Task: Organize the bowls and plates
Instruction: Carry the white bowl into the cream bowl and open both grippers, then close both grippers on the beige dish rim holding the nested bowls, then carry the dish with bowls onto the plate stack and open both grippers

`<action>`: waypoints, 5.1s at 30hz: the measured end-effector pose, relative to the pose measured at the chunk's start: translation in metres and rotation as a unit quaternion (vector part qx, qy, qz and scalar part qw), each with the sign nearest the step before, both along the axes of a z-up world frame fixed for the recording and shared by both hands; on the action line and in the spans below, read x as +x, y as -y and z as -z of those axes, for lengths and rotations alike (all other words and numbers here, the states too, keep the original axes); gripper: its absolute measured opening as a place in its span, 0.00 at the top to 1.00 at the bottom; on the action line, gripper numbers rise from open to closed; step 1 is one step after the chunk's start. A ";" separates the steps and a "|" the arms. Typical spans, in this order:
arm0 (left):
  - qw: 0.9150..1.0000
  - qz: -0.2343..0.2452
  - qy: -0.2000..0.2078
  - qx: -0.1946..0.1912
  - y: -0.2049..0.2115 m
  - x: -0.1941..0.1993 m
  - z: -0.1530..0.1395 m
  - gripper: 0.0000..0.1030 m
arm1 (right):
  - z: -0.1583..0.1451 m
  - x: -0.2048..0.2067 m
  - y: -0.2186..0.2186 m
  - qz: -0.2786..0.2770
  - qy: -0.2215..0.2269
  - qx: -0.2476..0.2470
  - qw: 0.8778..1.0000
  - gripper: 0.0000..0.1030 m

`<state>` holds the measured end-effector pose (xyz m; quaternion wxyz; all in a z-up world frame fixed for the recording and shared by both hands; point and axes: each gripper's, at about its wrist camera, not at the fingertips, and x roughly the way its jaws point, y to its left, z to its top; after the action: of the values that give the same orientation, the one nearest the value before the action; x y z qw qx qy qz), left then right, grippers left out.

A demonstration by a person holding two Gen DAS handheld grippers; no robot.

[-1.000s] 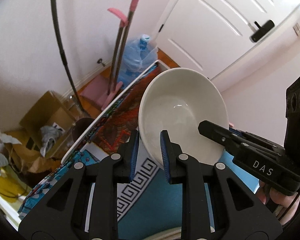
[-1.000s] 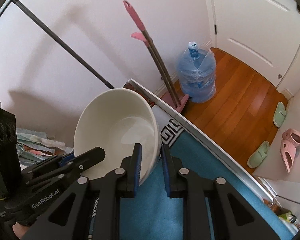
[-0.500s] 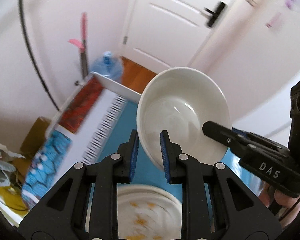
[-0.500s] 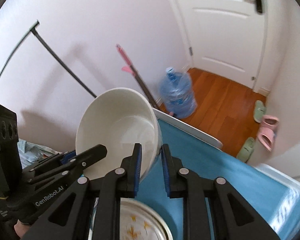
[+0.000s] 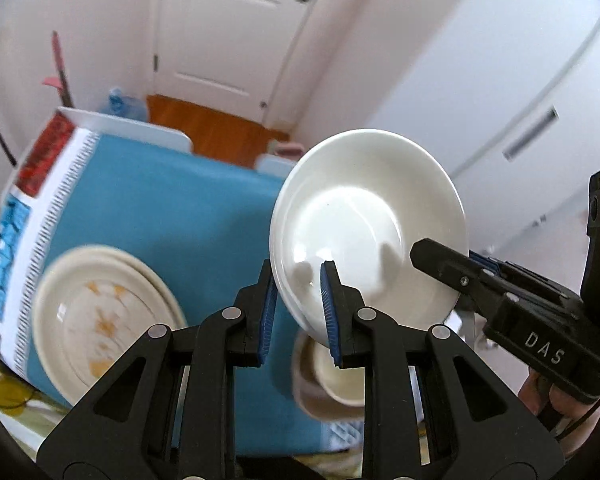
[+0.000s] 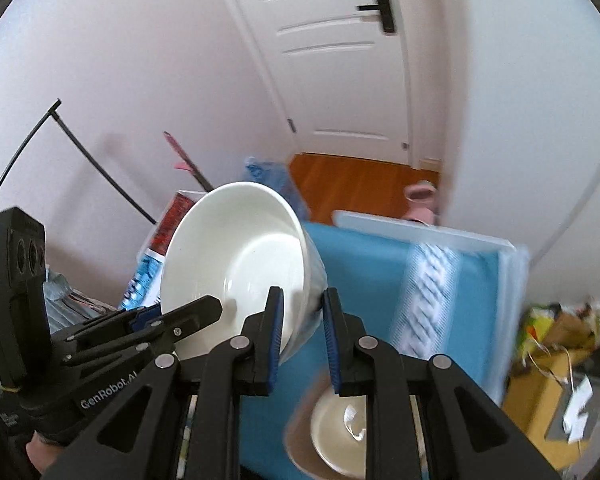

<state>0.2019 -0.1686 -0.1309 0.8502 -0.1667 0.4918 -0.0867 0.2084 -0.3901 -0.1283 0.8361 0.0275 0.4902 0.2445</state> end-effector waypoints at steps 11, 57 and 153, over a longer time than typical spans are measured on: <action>0.993 0.093 -0.057 0.045 0.071 -0.028 0.045 0.82 | 0.062 -0.050 0.070 0.079 -0.073 0.008 0.994 0.82; 0.967 0.159 -0.094 0.176 0.109 -0.017 0.100 0.82 | 0.109 -0.059 0.072 0.078 -0.117 -0.082 0.987 0.82; 0.947 0.256 -0.048 0.185 -0.013 -0.033 0.049 0.85 | 0.067 -0.070 -0.005 -0.123 -0.082 -0.113 0.983 0.80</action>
<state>0.1685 -0.1551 -0.1797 0.7904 0.1212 0.5658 -0.2010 0.1379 -0.3855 -0.1954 0.7544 -0.1075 0.5813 0.2853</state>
